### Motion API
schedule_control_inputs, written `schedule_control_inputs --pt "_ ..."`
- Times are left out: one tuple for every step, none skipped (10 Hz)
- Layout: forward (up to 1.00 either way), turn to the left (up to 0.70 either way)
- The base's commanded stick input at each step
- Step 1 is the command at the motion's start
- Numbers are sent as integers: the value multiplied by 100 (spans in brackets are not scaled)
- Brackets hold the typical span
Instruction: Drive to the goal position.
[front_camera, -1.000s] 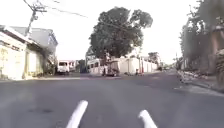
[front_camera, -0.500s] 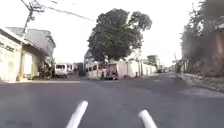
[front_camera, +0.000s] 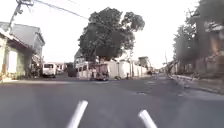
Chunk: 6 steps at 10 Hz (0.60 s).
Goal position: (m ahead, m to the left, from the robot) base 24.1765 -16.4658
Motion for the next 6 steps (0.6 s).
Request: schedule_control_inputs --pt "85 -34" --pt "85 -34" --pt "85 -34" --pt "85 -34" --pt "85 -34" --pt "85 -34"
